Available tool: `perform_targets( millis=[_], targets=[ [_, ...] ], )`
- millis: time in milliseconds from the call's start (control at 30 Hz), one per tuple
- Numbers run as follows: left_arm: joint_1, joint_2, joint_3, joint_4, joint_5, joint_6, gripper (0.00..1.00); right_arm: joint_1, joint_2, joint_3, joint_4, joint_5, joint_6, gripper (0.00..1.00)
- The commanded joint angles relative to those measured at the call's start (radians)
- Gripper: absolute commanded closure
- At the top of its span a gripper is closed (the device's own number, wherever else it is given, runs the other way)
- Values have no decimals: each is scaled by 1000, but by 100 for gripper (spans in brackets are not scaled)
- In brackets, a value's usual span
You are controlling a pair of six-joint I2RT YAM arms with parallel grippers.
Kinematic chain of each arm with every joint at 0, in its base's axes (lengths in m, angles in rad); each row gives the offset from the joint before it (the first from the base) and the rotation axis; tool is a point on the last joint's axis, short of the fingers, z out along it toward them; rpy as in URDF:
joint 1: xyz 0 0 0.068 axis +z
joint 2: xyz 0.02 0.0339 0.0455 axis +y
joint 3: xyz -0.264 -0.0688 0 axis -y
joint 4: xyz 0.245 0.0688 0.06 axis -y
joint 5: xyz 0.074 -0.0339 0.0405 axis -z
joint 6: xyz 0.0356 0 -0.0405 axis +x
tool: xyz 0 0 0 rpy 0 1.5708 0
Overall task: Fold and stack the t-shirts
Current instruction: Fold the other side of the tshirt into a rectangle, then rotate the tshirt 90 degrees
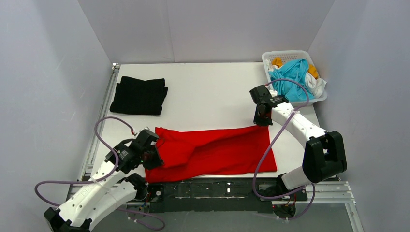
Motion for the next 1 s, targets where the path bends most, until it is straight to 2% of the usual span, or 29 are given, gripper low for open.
perform_targets(
  millis=[0,133,167,200,267,333,400,467,533,633,733,833,967],
  targets=[
    [-41,-26,-97,-117,67,-49,92,2,-16,-40,22,46,-4,95],
    [-52,-52,-117,-156,218,18,63,2,-68,-124,-15,101,73,80],
    [-52,-64,-103,-189,241,43,52,2,-94,-156,-37,122,116,73],
    [-52,-76,-86,-226,258,72,39,2,-126,-183,-73,154,186,62],
    [-52,-84,-23,-303,250,115,4,2,-203,-228,-135,209,267,35],
    [-52,-72,39,-324,253,164,2,1,-275,-242,-156,233,288,23],
    [-54,-32,91,-292,233,183,2,0,-335,-218,-170,236,294,20],
    [-53,31,105,-215,211,206,2,0,-380,-207,-101,175,227,18],
    [-52,120,108,-148,157,201,2,0,-413,-228,53,23,104,17],
    [-28,279,112,-20,76,195,2,2,-413,-260,258,-303,-10,15],
    [85,434,69,227,225,183,2,8,-363,-297,423,-524,-39,15],
    [210,632,47,417,350,160,2,11,-296,-294,447,-523,-54,15],
    [288,865,123,468,372,177,2,11,-202,-308,466,-489,-74,15]
  ],
)
